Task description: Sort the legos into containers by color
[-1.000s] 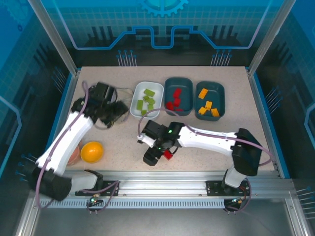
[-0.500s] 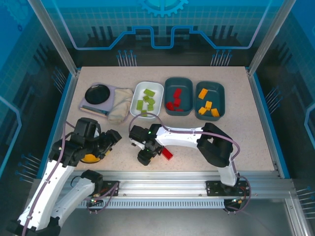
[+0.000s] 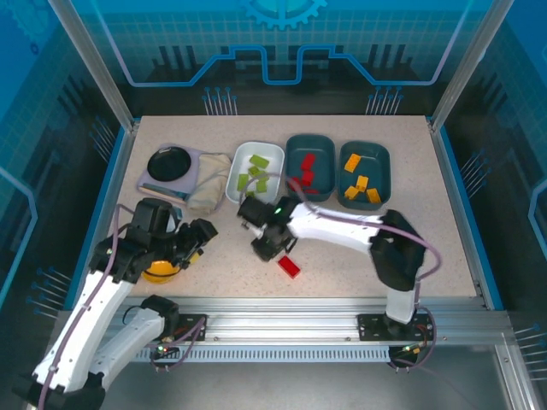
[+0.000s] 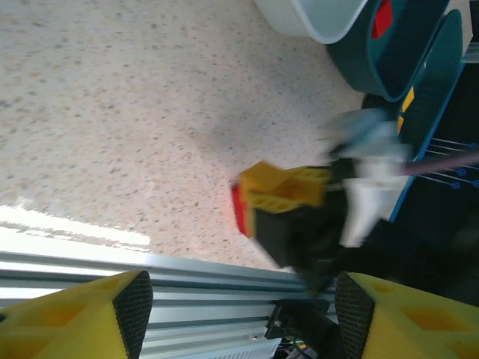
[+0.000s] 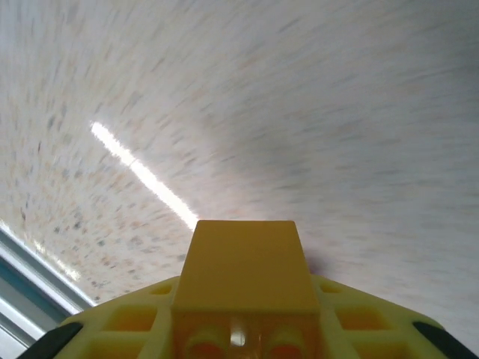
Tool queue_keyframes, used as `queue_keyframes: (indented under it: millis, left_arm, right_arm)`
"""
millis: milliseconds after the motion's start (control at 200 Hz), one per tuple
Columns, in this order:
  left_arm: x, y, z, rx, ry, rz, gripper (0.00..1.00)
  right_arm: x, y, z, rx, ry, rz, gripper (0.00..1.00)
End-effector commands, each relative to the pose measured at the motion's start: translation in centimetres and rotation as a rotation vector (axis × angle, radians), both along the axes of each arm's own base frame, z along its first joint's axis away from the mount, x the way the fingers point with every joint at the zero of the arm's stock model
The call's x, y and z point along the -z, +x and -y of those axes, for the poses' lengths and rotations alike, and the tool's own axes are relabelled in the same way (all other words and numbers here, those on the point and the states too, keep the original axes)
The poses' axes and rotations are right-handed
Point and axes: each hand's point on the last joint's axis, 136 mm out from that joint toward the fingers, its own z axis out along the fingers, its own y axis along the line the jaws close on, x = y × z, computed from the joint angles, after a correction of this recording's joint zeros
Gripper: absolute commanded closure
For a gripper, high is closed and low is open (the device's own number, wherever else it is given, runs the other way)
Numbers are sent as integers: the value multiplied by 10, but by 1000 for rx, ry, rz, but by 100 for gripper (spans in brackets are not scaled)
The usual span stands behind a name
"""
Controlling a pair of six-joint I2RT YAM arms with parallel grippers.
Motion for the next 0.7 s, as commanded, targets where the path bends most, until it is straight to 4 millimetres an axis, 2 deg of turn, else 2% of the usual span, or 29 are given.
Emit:
queue_keyframes:
  millis: [0, 60, 165, 305, 385, 485, 695]
  left_arm:
    - [-21, 34, 29, 101, -64, 89, 30]
    - [-27, 51, 43, 141, -54, 112, 30]
    - [-32, 79, 72, 204, -35, 129, 30]
    - [-29, 110, 113, 261, -38, 127, 30]
    - [-27, 126, 132, 278, -53, 126, 30]
    - [-27, 142, 150, 310, -45, 131, 31]
    - [-15, 158, 170, 351, -38, 104, 30]
  right_arm:
    - [-51, 54, 67, 215, 12, 112, 65]
    - [-58, 81, 107, 324, -5, 141, 65]
    - [-60, 122, 178, 535, -15, 135, 65]
    - [-51, 170, 244, 752, 13, 124, 65]
    - [-41, 194, 267, 825, 10, 107, 65]
    - [-28, 220, 286, 880, -14, 97, 65]
    - [-1, 261, 312, 973, -43, 64, 64]
